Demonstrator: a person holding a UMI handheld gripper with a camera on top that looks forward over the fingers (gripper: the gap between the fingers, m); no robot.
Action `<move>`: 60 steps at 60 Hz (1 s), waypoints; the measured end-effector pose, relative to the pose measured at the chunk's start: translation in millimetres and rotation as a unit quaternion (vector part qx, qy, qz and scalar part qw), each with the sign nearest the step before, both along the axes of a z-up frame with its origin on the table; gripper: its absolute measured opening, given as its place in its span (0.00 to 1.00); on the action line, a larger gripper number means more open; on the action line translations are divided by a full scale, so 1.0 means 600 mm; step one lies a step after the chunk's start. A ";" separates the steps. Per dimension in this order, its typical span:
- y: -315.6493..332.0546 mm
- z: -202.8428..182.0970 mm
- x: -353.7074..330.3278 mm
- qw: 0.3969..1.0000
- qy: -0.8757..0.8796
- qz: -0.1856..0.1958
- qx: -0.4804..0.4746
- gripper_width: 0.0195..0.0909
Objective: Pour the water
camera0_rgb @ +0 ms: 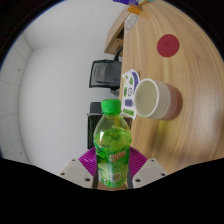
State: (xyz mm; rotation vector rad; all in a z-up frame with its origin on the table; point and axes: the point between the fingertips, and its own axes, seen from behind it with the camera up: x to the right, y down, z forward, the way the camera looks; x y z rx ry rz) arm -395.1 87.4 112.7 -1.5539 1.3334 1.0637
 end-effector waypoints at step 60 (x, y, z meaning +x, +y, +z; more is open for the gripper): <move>-0.009 0.208 0.193 0.941 -0.320 0.109 0.022 0.28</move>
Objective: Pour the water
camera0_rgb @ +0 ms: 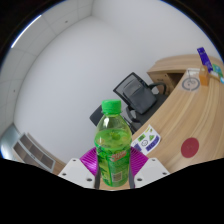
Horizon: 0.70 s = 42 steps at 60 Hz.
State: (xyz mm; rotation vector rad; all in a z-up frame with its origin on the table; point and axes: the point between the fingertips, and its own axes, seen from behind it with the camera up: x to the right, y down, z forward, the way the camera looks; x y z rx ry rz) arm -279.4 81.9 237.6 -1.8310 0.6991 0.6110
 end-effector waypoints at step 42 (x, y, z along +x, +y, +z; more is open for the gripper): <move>-0.008 -0.232 0.305 0.933 -0.358 -0.010 -0.023 0.30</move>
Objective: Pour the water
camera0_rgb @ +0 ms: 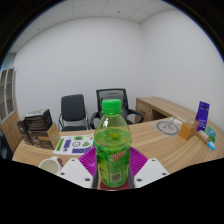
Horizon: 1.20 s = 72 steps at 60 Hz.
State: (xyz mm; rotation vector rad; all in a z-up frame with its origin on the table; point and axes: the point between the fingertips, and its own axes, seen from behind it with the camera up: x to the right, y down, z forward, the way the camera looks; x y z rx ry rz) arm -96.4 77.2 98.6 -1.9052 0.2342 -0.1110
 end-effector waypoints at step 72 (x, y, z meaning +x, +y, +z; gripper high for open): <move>-0.375 0.116 -0.164 0.989 0.034 0.048 -0.139 0.91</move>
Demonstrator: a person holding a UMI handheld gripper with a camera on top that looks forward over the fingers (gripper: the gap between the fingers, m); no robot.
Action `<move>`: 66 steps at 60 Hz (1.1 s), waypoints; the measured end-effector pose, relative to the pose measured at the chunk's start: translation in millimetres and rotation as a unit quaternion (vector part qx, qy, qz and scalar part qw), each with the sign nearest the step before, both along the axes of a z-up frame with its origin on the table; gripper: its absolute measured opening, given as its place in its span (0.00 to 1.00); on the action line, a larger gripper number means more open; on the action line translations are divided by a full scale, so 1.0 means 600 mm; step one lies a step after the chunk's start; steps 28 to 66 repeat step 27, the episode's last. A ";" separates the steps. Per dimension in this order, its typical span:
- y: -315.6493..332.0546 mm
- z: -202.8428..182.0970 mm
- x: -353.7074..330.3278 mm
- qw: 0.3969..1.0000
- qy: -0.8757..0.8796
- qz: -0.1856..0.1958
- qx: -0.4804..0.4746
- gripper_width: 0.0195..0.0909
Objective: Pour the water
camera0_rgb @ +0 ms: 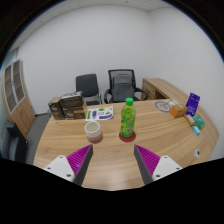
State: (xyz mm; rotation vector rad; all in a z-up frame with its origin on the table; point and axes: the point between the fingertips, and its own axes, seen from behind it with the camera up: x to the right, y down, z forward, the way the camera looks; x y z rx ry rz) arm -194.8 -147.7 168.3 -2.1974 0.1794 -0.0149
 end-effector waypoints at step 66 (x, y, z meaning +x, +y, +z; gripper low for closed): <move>-0.051 0.049 -0.103 1.000 -0.007 -0.015 0.008 0.91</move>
